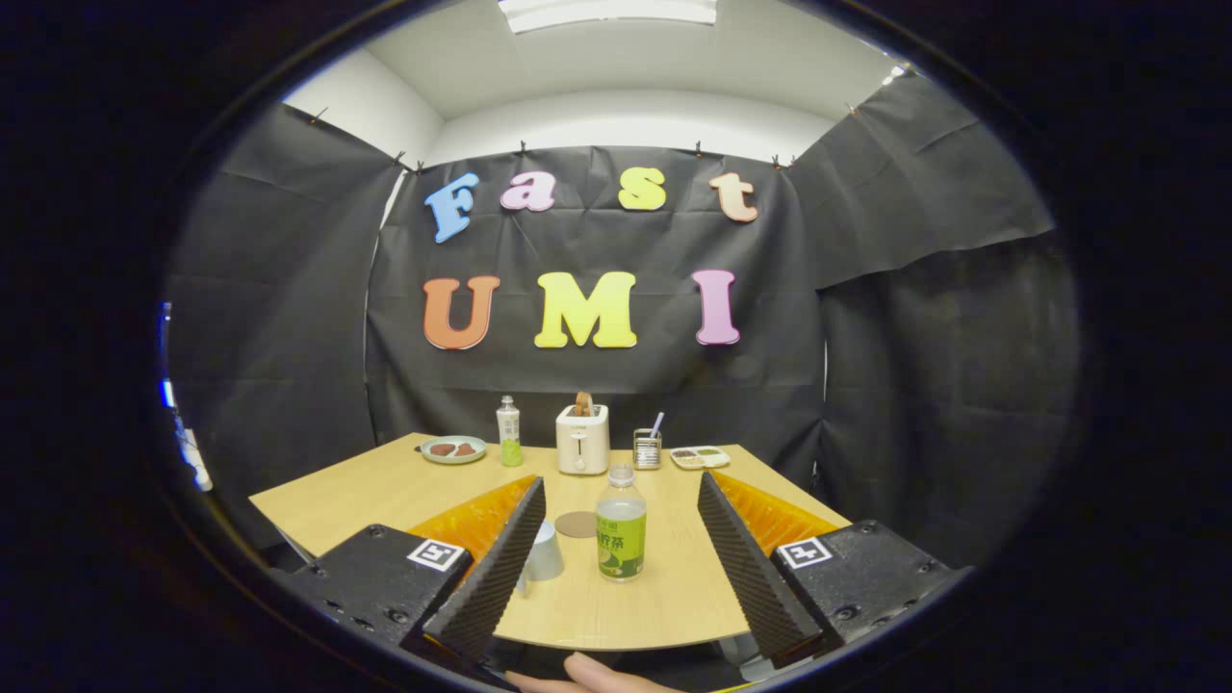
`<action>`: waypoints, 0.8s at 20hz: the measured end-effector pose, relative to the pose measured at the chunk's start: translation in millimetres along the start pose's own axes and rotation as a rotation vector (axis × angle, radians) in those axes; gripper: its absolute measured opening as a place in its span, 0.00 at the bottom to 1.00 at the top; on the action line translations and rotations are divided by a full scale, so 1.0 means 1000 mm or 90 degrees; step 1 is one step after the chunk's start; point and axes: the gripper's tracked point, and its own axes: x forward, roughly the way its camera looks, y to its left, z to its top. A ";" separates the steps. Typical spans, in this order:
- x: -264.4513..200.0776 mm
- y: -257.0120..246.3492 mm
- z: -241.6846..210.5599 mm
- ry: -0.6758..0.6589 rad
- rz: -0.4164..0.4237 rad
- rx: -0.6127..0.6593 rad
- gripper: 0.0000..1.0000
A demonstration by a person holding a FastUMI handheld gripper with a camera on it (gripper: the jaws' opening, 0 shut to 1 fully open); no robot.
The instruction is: Take the bottle from table, then pour the juice into the cup, finally place the bottle on the coaster
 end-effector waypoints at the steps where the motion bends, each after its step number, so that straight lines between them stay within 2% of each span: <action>1: 0.000 -0.001 0.001 -0.001 -0.002 -0.003 1.00; 16: 0.011 -0.005 -0.008 0.001 -0.013 -0.016 1.00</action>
